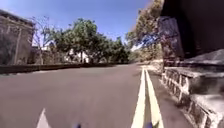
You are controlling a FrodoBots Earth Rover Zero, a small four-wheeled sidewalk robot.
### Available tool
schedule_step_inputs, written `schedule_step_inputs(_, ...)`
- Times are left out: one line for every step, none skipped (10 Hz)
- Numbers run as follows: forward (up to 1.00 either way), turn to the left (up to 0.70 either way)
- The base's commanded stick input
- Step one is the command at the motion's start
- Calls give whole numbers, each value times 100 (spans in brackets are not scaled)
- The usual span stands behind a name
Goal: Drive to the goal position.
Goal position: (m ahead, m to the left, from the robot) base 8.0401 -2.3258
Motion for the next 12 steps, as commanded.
schedule_step_inputs(85,-5)
schedule_step_inputs(85,-17)
schedule_step_inputs(85,-30)
schedule_step_inputs(85,-34)
schedule_step_inputs(85,-34)
schedule_step_inputs(85,-34)
schedule_step_inputs(85,-34)
schedule_step_inputs(85,-34)
schedule_step_inputs(85,-34)
schedule_step_inputs(85,-34)
schedule_step_inputs(85,-34)
schedule_step_inputs(85,-34)
